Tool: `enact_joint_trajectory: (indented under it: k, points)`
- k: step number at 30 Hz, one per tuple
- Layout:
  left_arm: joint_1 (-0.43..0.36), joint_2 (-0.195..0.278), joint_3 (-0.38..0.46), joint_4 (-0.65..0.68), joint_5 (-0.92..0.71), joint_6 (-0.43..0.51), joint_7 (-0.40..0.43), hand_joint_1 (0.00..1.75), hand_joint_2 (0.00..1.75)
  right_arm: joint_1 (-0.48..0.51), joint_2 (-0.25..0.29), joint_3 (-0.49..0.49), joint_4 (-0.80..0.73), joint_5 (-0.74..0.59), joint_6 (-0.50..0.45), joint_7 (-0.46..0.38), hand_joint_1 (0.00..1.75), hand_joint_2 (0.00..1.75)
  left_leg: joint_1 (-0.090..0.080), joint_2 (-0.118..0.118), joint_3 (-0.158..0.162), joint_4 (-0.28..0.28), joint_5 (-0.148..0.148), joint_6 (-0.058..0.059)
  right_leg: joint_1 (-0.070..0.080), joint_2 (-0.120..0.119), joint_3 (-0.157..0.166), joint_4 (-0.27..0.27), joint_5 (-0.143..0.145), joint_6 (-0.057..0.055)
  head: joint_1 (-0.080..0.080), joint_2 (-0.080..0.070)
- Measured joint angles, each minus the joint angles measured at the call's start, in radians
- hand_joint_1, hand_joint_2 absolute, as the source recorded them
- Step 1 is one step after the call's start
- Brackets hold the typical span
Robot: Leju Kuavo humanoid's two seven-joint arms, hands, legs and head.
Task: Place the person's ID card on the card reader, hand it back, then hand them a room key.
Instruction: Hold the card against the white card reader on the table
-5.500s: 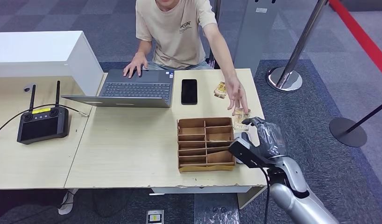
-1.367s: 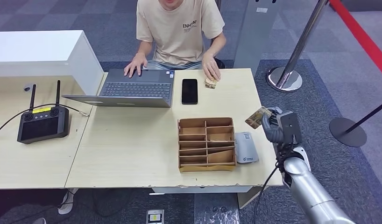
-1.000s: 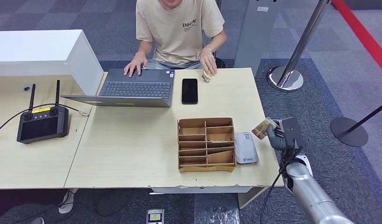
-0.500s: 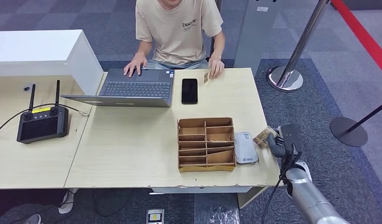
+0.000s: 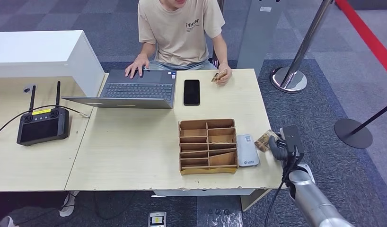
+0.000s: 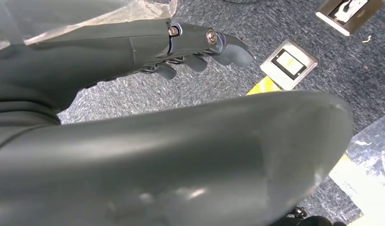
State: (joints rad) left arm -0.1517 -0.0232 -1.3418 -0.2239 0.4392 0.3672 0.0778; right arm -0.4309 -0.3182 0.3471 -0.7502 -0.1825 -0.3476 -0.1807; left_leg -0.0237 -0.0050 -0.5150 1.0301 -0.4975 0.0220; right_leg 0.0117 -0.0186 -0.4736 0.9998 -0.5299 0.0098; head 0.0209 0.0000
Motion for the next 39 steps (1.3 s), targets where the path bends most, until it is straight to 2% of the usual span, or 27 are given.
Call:
enact_joint_trajectory:
  k: [5,13,23,39]
  points:
    - [0.004,0.001,0.001,0.0,-0.002,0.003,0.0,0.0,0.0,-0.006,0.003,0.006,-0.016,0.014,-0.051,-0.001,1.75,1.75,0.0,0.0,0.0,0.0,0.0,0.0,0.0,0.0,0.0,0.0,0.0,0.0,0.0,0.0]
    - [0.012,0.002,0.004,0.0,-0.005,0.004,0.0,0.0,0.0,-0.005,-0.005,0.019,-0.135,0.055,-0.074,0.027,1.75,1.75,0.0,0.0,0.0,0.0,0.0,0.0,0.0,0.0,0.0,0.0,0.0,0.0,0.0,0.0]
    - [0.013,0.003,0.004,0.0,-0.006,0.004,0.0,0.0,0.0,0.0,-0.017,0.035,-0.219,0.06,-0.076,0.032,1.75,1.75,0.0,0.0,0.0,0.0,0.0,0.0,0.0,0.0,0.0,0.0,0.0,0.0,0.0,0.0]
    - [0.014,0.003,0.006,0.0,-0.007,0.004,0.0,0.0,0.0,0.01,-0.026,0.045,-0.266,0.058,-0.07,0.03,1.75,1.75,0.0,0.0,0.0,0.0,0.0,0.0,0.0,0.0,0.0,0.0,0.0,0.0,0.0,0.0]
